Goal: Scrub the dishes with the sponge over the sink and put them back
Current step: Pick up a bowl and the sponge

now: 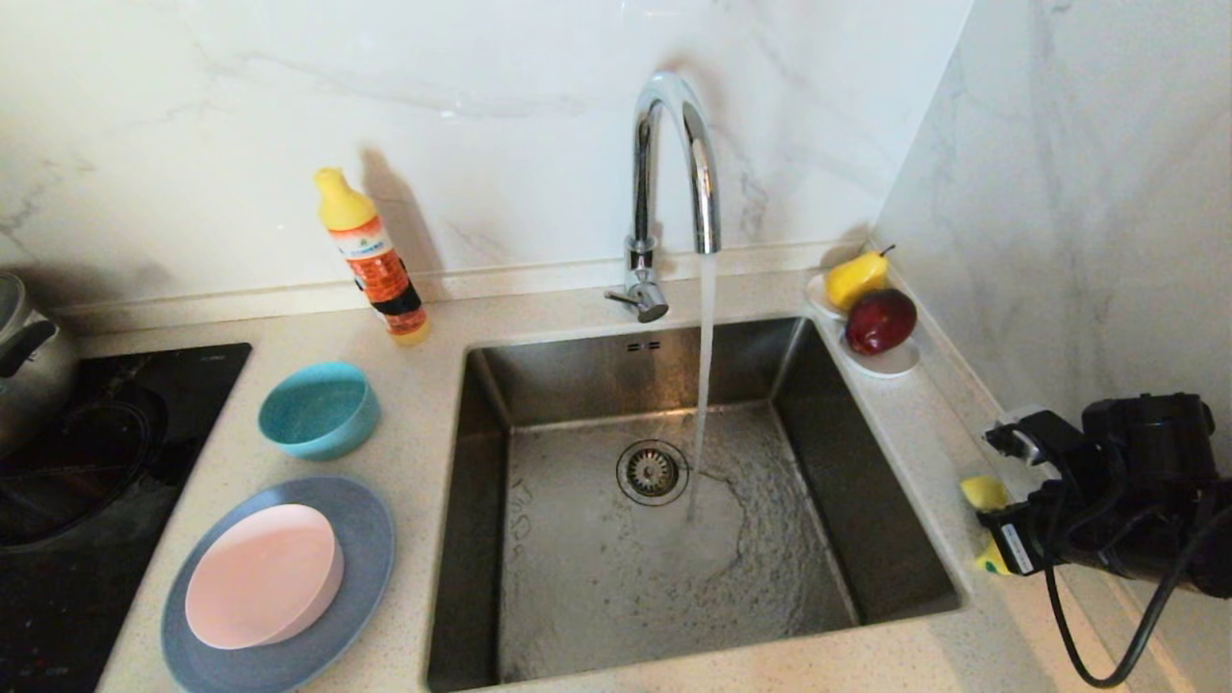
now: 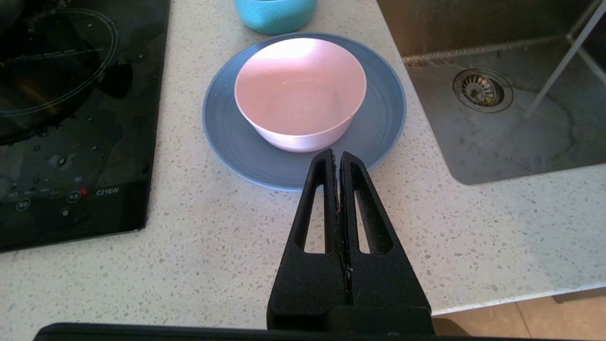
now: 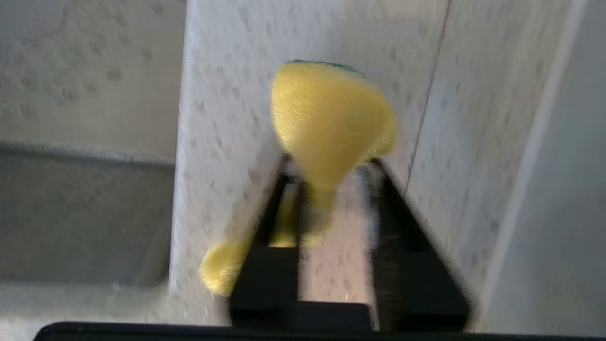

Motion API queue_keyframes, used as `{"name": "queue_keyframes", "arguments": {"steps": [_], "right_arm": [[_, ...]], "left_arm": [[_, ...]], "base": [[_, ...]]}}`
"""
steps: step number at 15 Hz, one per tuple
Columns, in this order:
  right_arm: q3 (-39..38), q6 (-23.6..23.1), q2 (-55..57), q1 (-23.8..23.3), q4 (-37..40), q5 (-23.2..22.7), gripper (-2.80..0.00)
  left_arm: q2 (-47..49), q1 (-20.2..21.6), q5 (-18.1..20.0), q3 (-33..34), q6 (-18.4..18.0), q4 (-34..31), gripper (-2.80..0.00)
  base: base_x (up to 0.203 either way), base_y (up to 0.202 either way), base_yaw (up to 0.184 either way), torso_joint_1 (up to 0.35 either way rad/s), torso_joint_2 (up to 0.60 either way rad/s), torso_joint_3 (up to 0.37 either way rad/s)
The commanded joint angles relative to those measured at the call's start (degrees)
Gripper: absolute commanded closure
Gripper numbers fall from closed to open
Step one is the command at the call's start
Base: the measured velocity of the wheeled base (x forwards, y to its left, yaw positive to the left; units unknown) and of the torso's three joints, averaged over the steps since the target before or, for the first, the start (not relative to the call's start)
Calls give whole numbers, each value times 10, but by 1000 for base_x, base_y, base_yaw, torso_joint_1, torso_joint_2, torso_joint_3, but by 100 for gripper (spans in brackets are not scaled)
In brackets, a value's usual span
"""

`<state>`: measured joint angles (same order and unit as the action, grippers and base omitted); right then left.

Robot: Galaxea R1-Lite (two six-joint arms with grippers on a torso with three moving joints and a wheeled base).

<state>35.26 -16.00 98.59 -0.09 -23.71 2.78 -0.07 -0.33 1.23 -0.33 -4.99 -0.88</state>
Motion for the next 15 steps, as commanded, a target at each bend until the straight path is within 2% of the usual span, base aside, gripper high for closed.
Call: {"name": "queue_keyframes", "arguments": {"steps": [1,12,15], "right_arm": [[-1,-2,5,3,-5,0,-280],[1,12,-23,6,-3,4,-280],[-5,30,-52,13,33,2,-280]], "left_arm": [[1,0,0,0,0,0,0],[1,0,0,0,0,0,0],[1,0,0,0,0,1,0]], "base": [[0,0,0,0,0,0],[0,0,0,0,0,0],[0,0,0,0,0,0]]}}
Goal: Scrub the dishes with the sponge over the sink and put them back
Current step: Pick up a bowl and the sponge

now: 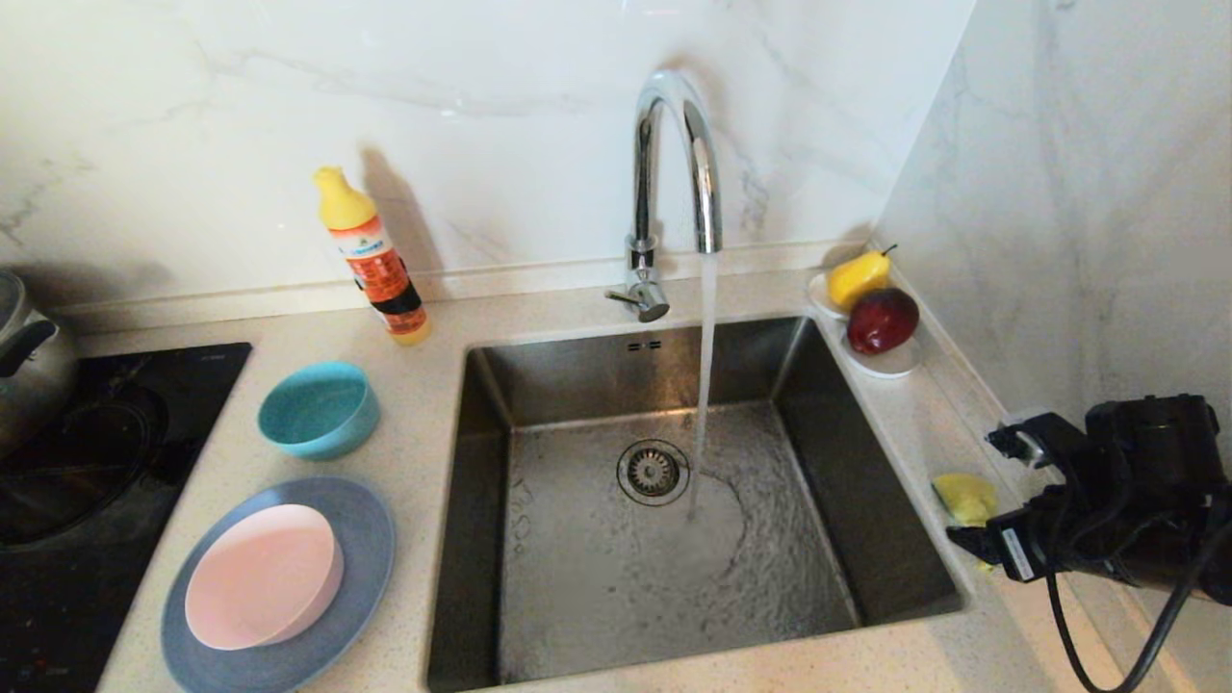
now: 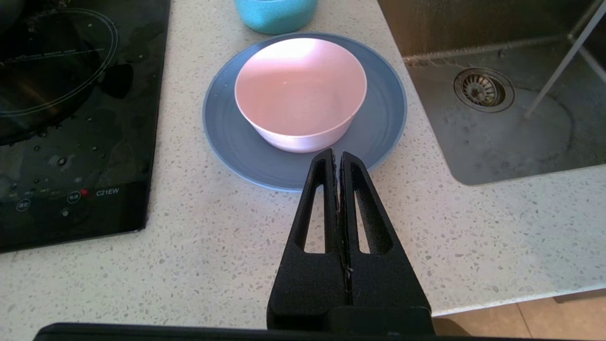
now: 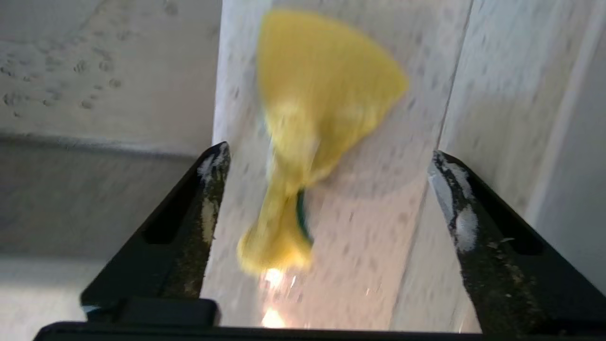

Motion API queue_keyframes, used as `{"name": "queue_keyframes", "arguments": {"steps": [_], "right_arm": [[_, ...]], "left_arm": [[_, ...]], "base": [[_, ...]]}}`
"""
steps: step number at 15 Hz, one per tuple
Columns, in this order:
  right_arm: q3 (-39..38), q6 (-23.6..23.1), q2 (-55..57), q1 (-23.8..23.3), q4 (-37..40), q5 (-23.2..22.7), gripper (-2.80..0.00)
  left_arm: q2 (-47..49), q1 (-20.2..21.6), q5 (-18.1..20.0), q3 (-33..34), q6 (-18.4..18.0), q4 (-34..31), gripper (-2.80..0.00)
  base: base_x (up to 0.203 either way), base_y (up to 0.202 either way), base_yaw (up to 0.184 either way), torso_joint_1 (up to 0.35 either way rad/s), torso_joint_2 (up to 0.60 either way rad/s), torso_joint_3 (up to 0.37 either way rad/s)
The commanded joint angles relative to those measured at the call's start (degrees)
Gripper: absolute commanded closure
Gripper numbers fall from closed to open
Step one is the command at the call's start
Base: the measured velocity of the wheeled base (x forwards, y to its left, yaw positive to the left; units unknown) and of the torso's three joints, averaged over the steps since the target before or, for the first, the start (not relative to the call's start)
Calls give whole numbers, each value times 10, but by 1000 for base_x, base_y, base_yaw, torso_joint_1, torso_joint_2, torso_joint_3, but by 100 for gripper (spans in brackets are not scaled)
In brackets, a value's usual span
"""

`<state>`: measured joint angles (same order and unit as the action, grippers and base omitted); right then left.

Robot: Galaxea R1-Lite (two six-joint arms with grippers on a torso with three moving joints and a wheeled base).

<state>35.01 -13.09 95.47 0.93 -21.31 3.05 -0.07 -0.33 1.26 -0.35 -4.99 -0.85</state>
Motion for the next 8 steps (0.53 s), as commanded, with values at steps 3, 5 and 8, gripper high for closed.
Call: {"name": "queue_keyframes", "arguments": {"steps": [3,5,8], "right_arm": [[-19,3,-30,6,24,-3,-280],[-21,12,-27,6,23,-2,-280],[-21,12,-27,7,24,-2,-280]], "left_arm": [[1,0,0,0,0,0,0],[1,0,0,0,0,0,0],[1,0,0,0,0,0,0]], "base": [[0,0,0,0,0,0],[0,0,0,0,0,0],[0,0,0,0,0,0]]}}
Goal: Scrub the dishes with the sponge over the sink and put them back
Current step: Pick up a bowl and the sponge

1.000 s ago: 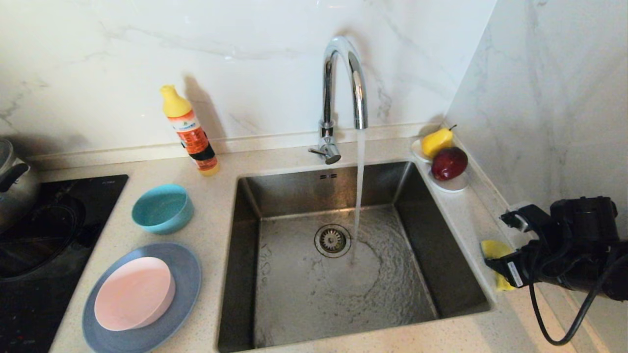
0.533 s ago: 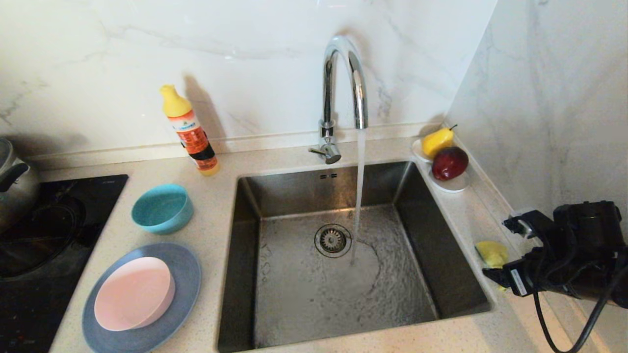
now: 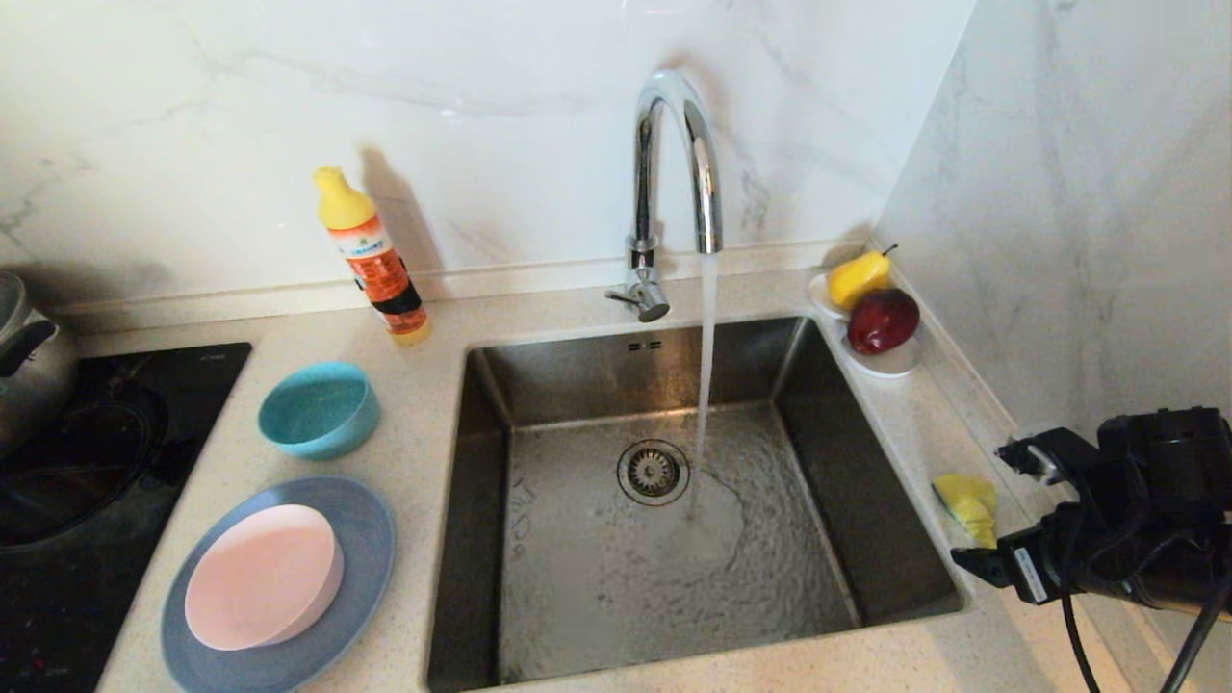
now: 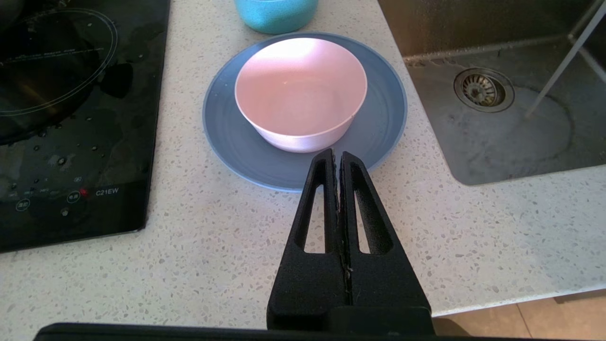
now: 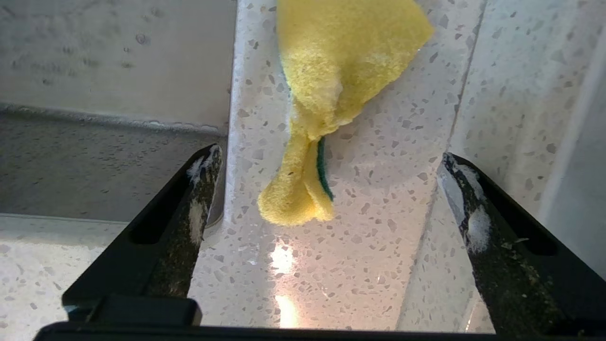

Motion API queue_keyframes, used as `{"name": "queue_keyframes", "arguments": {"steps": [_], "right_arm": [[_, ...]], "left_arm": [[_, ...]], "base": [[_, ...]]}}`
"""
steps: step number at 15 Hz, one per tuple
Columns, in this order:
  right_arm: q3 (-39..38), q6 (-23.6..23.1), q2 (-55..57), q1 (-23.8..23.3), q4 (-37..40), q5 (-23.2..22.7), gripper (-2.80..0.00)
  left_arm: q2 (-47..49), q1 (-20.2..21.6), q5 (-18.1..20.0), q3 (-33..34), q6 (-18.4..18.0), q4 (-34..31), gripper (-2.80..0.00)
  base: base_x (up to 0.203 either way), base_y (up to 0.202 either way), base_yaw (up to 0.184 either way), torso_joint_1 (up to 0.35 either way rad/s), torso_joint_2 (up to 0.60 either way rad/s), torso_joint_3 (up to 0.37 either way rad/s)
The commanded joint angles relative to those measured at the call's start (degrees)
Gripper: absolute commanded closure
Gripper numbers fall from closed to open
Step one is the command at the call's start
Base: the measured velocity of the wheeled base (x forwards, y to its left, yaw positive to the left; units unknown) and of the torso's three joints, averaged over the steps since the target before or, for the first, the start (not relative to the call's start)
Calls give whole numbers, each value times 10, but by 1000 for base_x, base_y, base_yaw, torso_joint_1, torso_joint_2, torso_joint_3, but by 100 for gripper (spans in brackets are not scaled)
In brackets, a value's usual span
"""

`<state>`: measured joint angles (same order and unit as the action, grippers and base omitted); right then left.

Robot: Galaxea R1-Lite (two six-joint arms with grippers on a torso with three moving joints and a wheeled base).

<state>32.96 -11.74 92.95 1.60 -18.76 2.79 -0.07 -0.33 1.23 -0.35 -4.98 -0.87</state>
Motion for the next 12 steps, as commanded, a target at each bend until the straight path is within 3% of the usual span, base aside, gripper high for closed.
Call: {"name": "queue_keyframes", "arguments": {"steps": [1,2,12], "right_arm": [[0,0,0,1,-1,0,-280],[0,0,2,1,-1,0,0],[-4,10,16,1,-4,-1,0]], "left_arm": [[1,0,1,0,0,0,0],[1,0,0,0,0,0,0],[1,0,0,0,0,0,0]], "base": [[0,0,0,0,0,0],[0,0,0,0,0,0],[0,0,0,0,0,0]]}}
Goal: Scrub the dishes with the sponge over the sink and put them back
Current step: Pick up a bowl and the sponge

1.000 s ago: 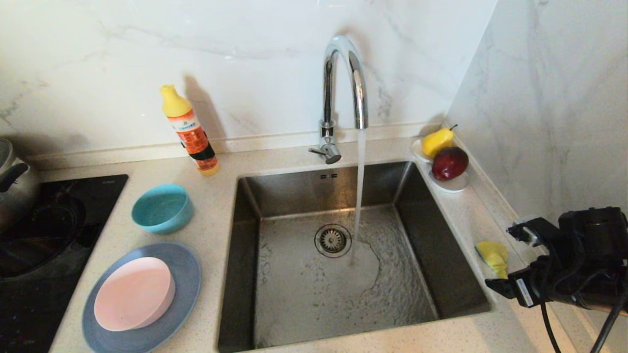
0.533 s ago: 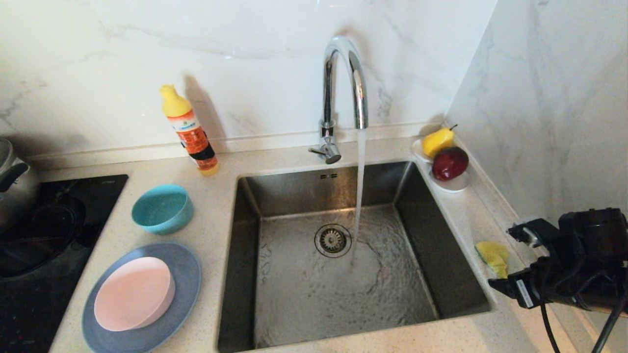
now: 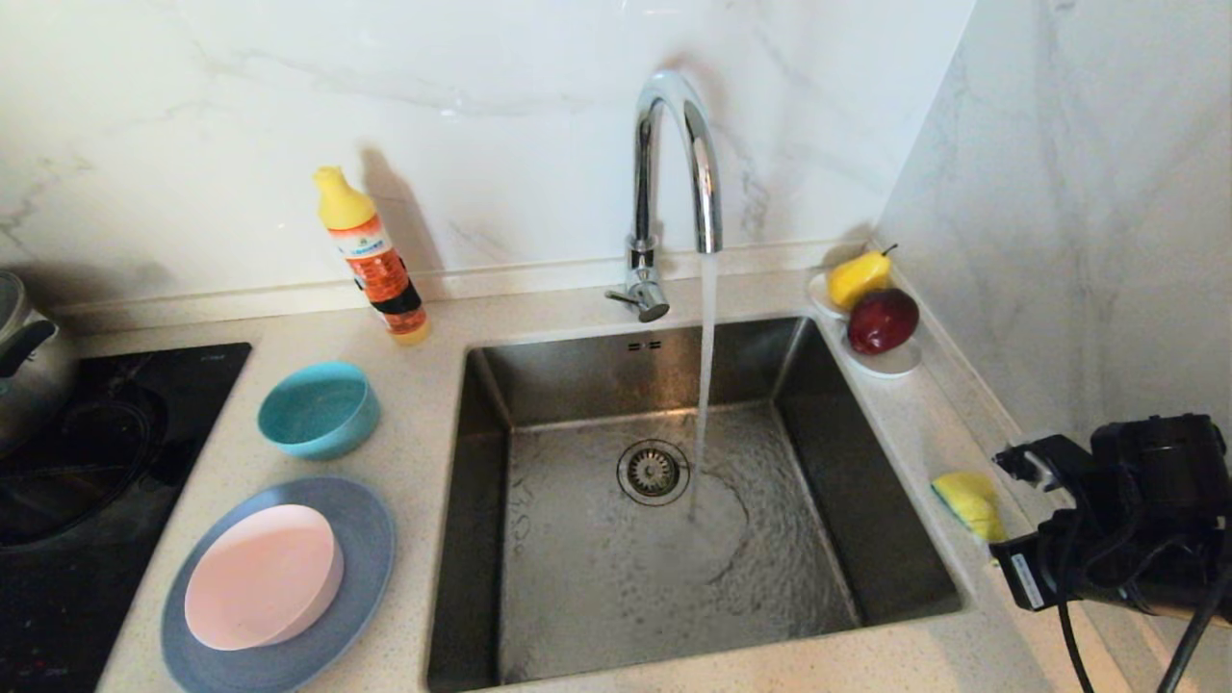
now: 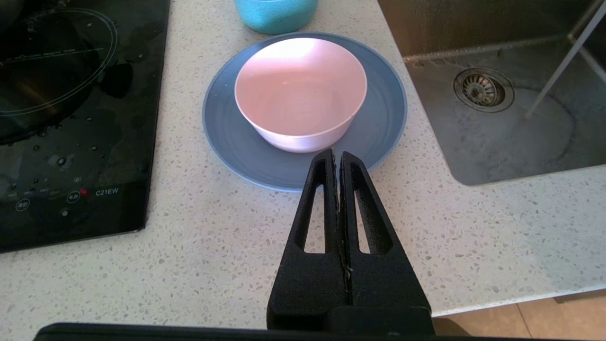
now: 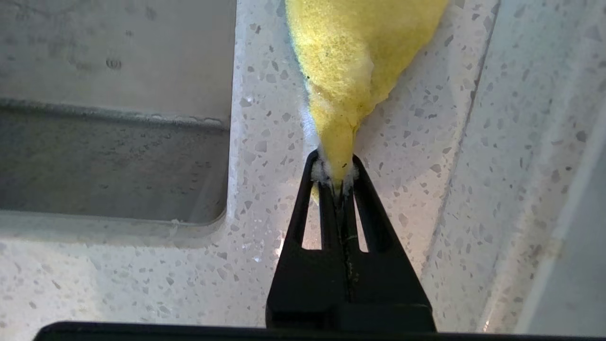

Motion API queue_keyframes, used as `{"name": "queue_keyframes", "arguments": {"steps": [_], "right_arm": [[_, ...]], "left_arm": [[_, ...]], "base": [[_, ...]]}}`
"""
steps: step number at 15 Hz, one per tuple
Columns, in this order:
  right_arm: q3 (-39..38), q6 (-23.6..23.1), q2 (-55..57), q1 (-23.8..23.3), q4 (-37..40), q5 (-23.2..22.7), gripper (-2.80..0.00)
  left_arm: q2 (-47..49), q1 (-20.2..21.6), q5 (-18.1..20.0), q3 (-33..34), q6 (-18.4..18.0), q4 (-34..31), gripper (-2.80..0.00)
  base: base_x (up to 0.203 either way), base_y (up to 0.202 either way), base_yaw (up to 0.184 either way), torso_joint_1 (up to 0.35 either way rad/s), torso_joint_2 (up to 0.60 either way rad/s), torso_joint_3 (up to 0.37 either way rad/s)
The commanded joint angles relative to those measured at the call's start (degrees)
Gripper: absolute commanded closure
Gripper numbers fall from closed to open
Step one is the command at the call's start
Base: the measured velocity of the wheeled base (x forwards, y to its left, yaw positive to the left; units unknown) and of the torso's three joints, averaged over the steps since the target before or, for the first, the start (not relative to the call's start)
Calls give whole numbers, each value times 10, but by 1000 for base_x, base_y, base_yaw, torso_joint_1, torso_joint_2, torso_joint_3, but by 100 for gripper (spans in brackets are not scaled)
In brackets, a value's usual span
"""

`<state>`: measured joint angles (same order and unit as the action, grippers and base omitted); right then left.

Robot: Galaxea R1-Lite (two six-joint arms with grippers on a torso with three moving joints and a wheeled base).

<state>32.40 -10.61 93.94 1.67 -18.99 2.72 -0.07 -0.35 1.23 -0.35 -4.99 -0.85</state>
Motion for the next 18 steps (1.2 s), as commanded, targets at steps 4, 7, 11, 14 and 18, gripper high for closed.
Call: {"name": "queue_keyframes", "arguments": {"steps": [4,7,11,14,18], "right_arm": [[4,0,-15,1,2,-2,0],[7,3,-60,13,3,-9,0],[7,24,-132,70,29,-12,0],[9,54,-182,154,75,-9,0],[48,141,-228,256,139,-3,0]], "left_arm": [[1,0,0,0,0,0,0],[1,0,0,0,0,0,0],[1,0,1,0,0,0,0],[1,0,0,0,0,0,0],[1,0,0,0,0,0,0]], "base": [[0,0,0,0,0,0],[0,0,0,0,0,0],[0,0,0,0,0,0],[0,0,0,0,0,0],[0,0,0,0,0,0]]}}
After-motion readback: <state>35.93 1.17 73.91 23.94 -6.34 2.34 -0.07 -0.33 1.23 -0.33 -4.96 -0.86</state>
